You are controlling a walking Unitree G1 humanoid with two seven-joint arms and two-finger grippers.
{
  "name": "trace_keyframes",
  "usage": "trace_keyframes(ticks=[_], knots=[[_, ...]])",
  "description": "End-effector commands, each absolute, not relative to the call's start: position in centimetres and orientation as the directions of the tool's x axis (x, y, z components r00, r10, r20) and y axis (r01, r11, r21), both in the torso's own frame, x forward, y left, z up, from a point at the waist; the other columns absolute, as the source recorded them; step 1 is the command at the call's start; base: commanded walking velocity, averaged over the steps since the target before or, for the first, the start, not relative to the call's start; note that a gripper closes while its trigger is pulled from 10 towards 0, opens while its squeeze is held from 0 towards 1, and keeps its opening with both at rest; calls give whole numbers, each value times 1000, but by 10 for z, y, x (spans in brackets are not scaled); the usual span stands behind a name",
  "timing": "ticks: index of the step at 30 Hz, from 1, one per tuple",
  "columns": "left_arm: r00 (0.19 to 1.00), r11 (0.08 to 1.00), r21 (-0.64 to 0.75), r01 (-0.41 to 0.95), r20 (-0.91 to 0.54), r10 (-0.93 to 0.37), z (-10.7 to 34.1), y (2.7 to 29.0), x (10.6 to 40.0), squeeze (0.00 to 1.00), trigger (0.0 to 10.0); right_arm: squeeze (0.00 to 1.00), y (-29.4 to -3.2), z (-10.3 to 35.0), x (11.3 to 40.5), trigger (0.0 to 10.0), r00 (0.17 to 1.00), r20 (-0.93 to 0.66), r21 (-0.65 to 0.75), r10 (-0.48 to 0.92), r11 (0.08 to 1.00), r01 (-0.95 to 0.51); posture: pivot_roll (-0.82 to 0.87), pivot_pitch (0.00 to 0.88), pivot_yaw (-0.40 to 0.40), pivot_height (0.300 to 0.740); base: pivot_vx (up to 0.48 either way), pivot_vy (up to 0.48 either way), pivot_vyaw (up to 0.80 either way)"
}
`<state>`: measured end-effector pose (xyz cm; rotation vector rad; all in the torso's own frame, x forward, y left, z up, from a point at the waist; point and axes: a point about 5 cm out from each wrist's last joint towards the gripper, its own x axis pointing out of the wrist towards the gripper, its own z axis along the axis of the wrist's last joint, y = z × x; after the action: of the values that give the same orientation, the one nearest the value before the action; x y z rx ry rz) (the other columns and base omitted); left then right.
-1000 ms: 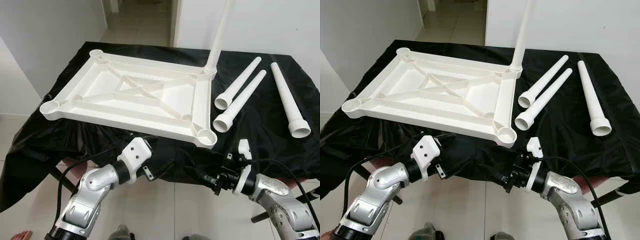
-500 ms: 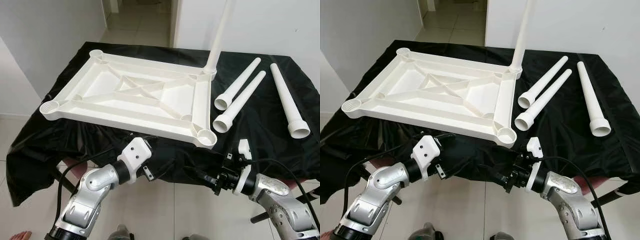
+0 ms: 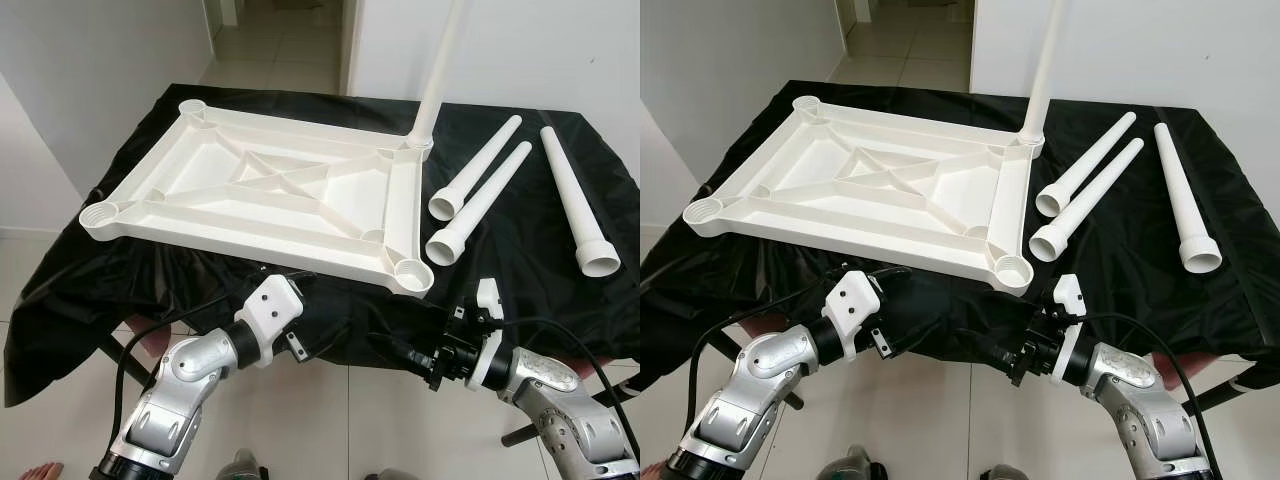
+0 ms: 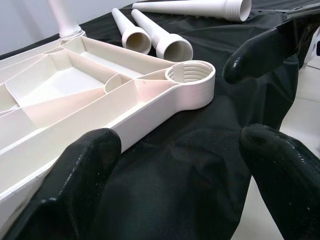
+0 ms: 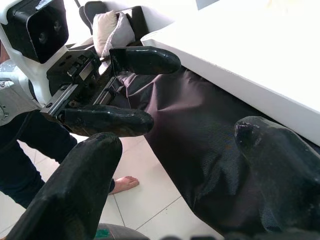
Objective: Building children table
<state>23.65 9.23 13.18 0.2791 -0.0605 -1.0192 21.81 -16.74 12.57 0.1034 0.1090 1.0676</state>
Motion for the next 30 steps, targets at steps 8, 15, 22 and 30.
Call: trace_keyframes(ticks=[8, 15, 22, 30], knots=[[377, 349, 152, 925, -228, -898, 116, 103, 221, 0, 10000, 0, -184, 87, 186, 10000, 278, -275, 222, 920, 342, -913, -1, 0, 0, 740, 0, 0, 0], [385, 363, 131, 922, -253, -887, 109, 109, 221, 0, 10000, 0, -188, 83, 186, 10000, 274, -297, 223, 915, 345, -912, 2, 0, 0, 740, 0, 0, 0], [449, 456, 61, 888, -329, -831, 83, 129, 225, 0, 10000, 0, -205, 58, 188, 10000, 339, -358, 267, 870, 444, -855, 4, 0, 0, 740, 0, 0, 0], [569, 647, -58, 760, -421, -706, 37, 159, 235, 0, 10000, 0, -225, 16, 188, 10000, 472, -446, 337, 761, 631, -699, 3, 0, 0, 740, 0, 0, 0]])
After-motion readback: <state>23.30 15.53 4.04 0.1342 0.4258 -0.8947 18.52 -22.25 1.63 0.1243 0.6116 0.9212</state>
